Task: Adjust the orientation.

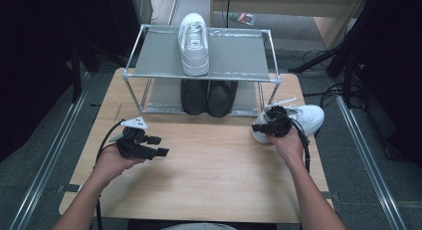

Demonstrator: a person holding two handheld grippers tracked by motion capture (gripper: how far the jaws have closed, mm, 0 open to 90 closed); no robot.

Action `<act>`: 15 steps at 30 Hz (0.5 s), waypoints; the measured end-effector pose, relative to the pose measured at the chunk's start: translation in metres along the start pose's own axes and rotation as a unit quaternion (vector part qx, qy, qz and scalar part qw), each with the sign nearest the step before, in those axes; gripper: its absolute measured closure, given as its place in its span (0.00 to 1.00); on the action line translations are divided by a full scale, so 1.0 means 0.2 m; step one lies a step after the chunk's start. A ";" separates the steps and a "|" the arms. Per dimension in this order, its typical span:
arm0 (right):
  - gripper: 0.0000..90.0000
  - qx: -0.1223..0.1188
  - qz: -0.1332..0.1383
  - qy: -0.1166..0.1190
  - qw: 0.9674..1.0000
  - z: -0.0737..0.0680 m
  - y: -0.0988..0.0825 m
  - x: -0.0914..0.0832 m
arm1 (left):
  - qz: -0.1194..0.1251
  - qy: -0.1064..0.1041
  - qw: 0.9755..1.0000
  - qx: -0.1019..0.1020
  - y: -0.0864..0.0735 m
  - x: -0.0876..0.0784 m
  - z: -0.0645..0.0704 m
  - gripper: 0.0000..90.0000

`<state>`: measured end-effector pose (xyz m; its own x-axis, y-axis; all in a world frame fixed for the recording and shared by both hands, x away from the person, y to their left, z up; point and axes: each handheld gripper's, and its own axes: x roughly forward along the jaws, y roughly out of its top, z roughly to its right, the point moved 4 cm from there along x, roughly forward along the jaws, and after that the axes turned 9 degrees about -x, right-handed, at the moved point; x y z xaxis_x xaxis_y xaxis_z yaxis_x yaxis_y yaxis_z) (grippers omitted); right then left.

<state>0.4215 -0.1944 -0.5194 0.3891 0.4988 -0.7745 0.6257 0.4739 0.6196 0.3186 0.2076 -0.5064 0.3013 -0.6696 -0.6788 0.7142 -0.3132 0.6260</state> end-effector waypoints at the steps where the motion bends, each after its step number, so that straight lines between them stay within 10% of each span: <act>1: 0.85 -0.001 -0.003 0.001 1.000 0.00 0.00 0.00 | 0.001 -0.001 1.000 0.000 0.00 0.00 0.00 0.41; 15: 0.86 -0.038 0.000 -0.037 0.999 -0.06 0.04 -0.10 | -0.003 -0.008 1.000 0.002 0.02 0.02 0.00 0.41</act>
<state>0.4103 -0.1919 -0.4975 0.4404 0.4452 -0.7797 0.5738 0.5284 0.6258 0.3218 0.2035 -0.5066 0.2857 -0.6788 -0.6764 0.7139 -0.3202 0.6228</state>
